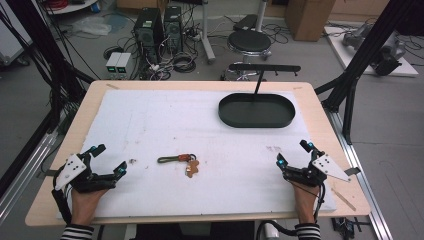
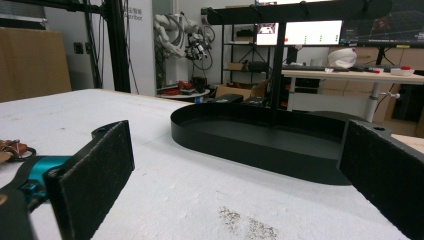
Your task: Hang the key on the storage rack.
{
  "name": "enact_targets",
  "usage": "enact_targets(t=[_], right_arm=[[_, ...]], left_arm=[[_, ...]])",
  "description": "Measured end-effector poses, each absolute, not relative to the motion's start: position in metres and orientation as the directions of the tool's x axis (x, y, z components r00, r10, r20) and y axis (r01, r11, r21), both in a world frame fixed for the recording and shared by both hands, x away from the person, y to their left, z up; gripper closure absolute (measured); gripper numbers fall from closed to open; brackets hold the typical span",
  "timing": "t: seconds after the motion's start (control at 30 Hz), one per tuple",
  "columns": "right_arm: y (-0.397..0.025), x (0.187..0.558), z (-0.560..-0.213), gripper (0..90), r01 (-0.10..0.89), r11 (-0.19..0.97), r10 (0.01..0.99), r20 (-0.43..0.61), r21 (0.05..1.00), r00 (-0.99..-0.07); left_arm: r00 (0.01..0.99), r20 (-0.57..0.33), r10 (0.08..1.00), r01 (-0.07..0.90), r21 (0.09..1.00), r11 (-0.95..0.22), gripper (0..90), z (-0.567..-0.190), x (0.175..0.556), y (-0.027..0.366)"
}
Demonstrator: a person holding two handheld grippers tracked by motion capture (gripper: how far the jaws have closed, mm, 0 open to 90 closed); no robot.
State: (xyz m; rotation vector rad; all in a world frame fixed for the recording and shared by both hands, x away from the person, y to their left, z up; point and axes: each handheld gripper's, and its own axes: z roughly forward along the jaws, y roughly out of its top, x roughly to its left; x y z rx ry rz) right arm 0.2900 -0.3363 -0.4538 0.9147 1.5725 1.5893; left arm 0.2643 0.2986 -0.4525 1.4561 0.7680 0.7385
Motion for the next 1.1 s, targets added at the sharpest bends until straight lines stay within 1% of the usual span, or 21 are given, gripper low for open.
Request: enact_targets(t=[0.3, 0.8, 0.9, 1.07, 1.1], right_arm=[[-0.336, 0.290, -0.454, 0.7, -0.003, -0.005, 0.868, 0.003, 1.000, -0.496], [-0.335, 0.290, -0.454, 0.7, 0.001, -0.007, 0.869, 0.007, 1.000, -0.495], [-0.335, 0.290, -0.454, 0.7, -0.002, -0.003, 0.868, 0.002, 1.000, -0.496], [-0.335, 0.290, -0.454, 0.7, -0.001, -0.005, 0.869, 0.004, 1.000, -0.495], [-0.335, 0.290, -0.454, 0.7, -0.001, -0.004, 0.869, 0.003, 1.000, -0.495]], left_arm=[[0.569, 0.004, 0.822, 0.018, 1.000, -0.017, 1.7, -0.452, 0.264, 0.298], [0.565, -0.007, 0.825, 0.032, 0.999, -0.014, 1.7, -0.452, 0.265, 0.298], [0.560, 0.007, 0.829, 0.039, 0.999, -0.034, 1.7, -0.449, 0.266, 0.297], [0.606, 0.022, 0.795, 0.037, 0.998, -0.056, 1.7, -0.433, 0.272, 0.291], [0.633, 0.025, 0.773, 0.041, 0.997, -0.066, 1.7, -0.424, 0.276, 0.289]])
